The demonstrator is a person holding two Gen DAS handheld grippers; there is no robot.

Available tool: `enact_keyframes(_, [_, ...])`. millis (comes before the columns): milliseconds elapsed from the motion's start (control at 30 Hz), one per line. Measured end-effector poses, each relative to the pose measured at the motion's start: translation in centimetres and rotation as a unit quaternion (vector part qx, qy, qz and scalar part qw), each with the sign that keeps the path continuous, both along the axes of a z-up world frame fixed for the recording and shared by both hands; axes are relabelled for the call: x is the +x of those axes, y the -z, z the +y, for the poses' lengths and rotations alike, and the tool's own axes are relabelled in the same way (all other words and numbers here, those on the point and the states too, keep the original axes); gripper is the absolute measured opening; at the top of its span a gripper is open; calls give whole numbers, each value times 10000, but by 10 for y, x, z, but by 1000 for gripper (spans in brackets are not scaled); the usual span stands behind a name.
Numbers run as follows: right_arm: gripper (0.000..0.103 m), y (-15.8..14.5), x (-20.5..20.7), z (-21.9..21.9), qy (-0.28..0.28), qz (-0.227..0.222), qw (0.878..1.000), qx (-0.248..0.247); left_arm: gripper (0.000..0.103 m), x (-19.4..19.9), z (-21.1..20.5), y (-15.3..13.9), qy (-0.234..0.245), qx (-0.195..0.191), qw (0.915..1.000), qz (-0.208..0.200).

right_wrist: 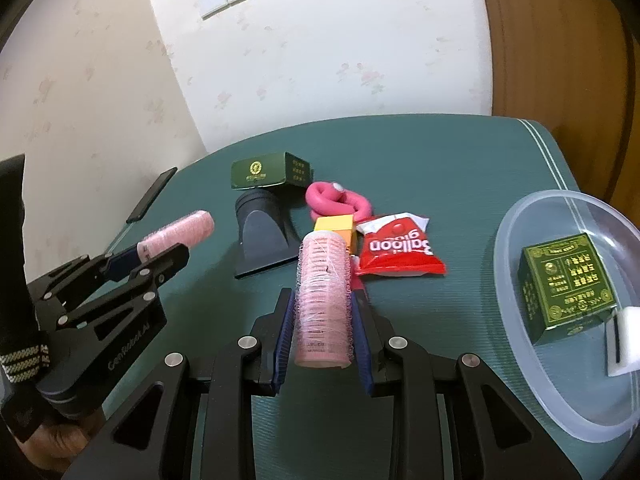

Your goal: Organize objects

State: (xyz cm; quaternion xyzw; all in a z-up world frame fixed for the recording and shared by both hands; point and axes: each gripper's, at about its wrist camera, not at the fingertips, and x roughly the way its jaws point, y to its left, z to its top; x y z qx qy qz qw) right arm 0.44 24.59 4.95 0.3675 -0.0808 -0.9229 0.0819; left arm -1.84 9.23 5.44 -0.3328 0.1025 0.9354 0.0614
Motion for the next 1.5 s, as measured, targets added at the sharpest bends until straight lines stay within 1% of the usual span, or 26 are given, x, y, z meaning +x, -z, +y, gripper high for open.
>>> enact_keyframes(267, [29, -5, 5, 11, 160, 123, 9998, -13, 29, 6, 10, -2, 49, -37, 10000, 37])
enact_keyframes(600, [29, -15, 19, 31, 419, 329, 9986, 47, 29, 14, 32, -4, 231, -141, 9996, 56])
enact_keyframes(900, [29, -21, 30, 61, 675, 427, 9967, 136, 29, 21, 62, -5, 517, -233, 9984, 66])
enact_keyframes(1100, [29, -22, 38, 95, 1019, 454, 9936, 168, 29, 28, 86, -7, 811, -230, 9964, 81])
enact_keyframes(1300, [29, -25, 47, 135, 1396, 528, 9887, 160, 29, 28, 110, -16, 1123, -51, 9937, 12])
enact_keyframes(1500, [29, -27, 47, 170, 1663, 535, 9846, 121, 29, 25, 139, -22, 1499, 180, 9885, -118])
